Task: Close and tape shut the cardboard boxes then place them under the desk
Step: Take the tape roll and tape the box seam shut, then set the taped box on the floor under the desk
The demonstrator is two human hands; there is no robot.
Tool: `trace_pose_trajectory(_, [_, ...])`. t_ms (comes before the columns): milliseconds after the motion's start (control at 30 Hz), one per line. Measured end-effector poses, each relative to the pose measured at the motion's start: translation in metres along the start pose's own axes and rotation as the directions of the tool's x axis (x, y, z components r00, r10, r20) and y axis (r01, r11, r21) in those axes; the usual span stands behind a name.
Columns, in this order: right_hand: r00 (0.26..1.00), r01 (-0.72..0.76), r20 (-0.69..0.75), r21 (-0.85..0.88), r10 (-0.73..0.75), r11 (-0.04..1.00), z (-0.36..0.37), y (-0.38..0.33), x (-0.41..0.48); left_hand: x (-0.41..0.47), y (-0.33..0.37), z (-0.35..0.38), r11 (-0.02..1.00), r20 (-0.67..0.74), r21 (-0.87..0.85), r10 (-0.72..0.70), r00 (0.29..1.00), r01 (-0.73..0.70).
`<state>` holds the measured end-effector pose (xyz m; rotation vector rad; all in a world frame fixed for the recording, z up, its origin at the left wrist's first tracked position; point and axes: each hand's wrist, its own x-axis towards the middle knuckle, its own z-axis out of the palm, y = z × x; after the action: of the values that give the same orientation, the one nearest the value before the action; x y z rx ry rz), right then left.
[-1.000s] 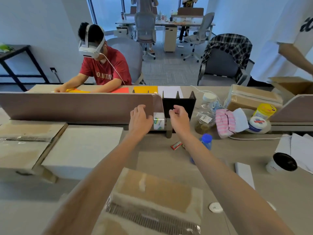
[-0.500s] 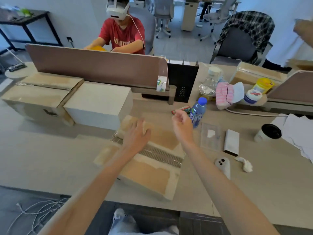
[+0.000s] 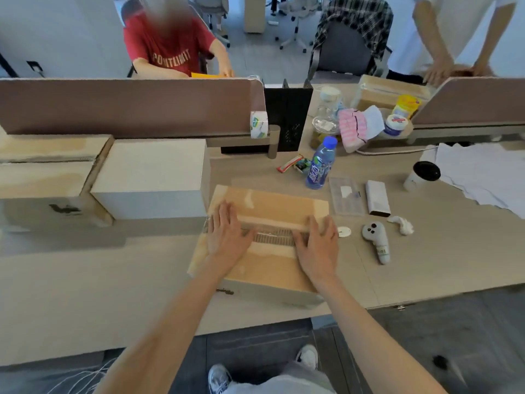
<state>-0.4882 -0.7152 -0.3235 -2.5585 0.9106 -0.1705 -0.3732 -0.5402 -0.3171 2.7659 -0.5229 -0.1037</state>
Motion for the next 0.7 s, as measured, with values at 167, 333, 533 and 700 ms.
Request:
trace_pose_trajectory(167, [0.962,-0.273,0.073,0.307,0.264,0.912,-0.007,0.003,-0.008,0.008,-0.037,-0.012,0.976,0.086,-0.189,-0.089,0.992,0.104])
trace_pose_trajectory(333, [0.921,-0.379,0.128,0.504,0.367,0.776,-0.010,0.013,-0.012,0.015,-0.047,-0.013,0.882,0.210,-0.367,-0.232,0.950,0.297])
trace_pose_trajectory(533, [0.925,-0.380,0.212,0.520,0.315,0.765,-0.012,0.019,-0.011,0.013,-0.050,-0.017,0.728,0.319,-0.511,-0.334,0.887,0.458])
trace_pose_trajectory(700, [0.955,-0.265,0.245,0.452,0.167,0.852,-0.014,0.027,-0.010,-0.010,-0.041,-0.020,0.674,0.299,-0.577,-0.351,0.887,0.461])
